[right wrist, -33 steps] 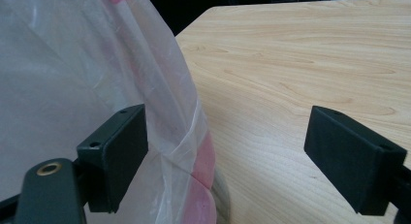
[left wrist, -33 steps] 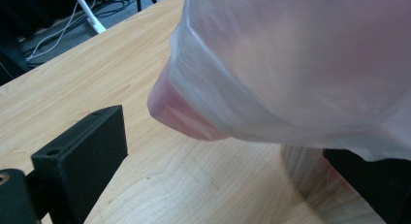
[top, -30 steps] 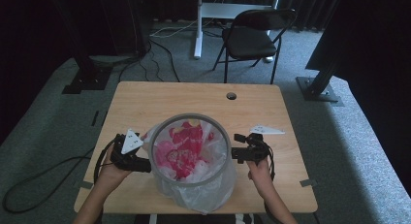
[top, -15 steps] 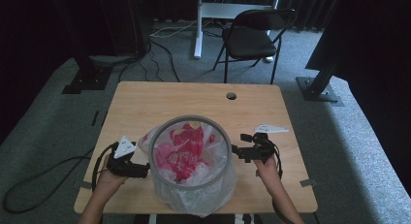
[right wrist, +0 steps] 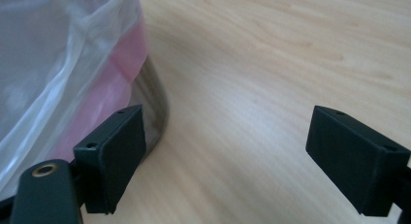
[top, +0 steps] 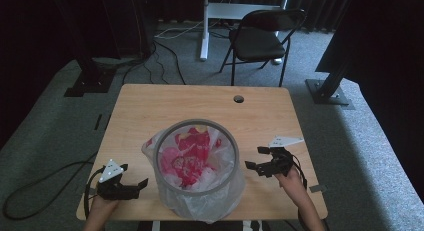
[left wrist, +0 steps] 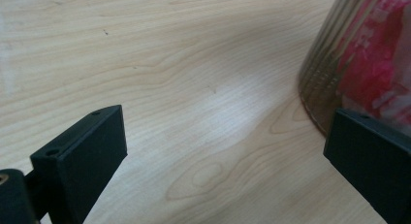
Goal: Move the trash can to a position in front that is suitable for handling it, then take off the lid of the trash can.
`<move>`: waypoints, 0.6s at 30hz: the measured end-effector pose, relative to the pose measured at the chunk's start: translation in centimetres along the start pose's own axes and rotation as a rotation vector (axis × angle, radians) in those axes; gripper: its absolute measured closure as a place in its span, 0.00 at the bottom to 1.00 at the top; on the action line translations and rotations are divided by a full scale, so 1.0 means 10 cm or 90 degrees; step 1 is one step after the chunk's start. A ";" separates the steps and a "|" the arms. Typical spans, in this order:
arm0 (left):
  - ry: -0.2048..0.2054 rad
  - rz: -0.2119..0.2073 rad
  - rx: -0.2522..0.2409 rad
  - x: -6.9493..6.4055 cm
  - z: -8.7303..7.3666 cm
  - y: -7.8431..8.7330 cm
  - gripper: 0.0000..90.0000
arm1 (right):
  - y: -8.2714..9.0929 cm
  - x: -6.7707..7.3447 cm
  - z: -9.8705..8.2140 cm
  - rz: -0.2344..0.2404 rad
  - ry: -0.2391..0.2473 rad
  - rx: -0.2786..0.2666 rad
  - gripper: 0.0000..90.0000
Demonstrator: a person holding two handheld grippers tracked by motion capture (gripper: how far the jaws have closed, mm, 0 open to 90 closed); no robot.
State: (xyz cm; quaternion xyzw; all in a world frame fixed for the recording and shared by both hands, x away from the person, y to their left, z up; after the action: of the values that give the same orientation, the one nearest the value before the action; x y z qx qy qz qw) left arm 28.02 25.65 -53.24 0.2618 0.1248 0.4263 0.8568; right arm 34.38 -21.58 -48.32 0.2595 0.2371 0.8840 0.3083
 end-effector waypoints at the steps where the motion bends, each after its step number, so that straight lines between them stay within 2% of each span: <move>1: 0.002 -0.002 -0.007 0.00 -0.02 -0.01 0.02 | 0.03 0.00 -0.01 0.015 -0.009 -0.009 0.15; 3: 0.005 -0.012 -0.016 0.00 -0.06 -0.04 0.02 | 0.11 0.00 -0.01 0.032 -0.027 -0.038 0.14; 6: 0.004 -0.012 -0.007 0.02 -0.08 -0.09 0.02 | 0.19 -0.03 -0.01 0.018 -0.035 -0.074 0.13; 7: -0.002 -0.014 0.004 0.03 -0.11 -0.12 0.02 | 0.19 -0.03 -0.01 0.039 -0.041 -0.068 0.13; 8: -0.006 -0.014 0.008 0.03 -0.11 -0.12 0.02 | 0.18 -0.03 -0.03 0.048 -0.034 -0.052 0.13; 10: -0.004 -0.014 0.008 0.03 -0.12 -0.12 0.02 | 0.18 -0.03 -0.06 0.030 -0.023 -0.042 0.13; 12: -0.008 -0.017 0.006 0.03 -0.12 -0.11 0.02 | 0.18 -0.03 -0.09 0.058 -0.033 -0.042 0.12; 14: -0.014 -0.018 0.007 0.03 -0.12 -0.10 0.02 | 0.18 -0.02 -0.10 0.059 -0.033 -0.032 0.12; 18: -0.025 -0.021 0.013 0.03 -0.16 -0.09 0.02 | 0.25 0.02 -0.07 0.063 -0.028 -0.039 0.12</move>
State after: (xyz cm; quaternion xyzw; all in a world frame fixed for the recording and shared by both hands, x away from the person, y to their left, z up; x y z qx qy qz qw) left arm 28.09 26.02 -55.07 0.2765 0.1168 0.4058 0.8632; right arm 32.79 -23.38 -47.30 0.2805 0.1897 0.8993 0.2768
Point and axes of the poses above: each handheld gripper's, and its own axes: y roughly backward along the jaws, z roughly out of its top, x roughly to its left, the point moved 4 cm from there along -y, roughly forward along the jaws, and after that the axes turned 7 degrees about -y, right-handed, at the moved point
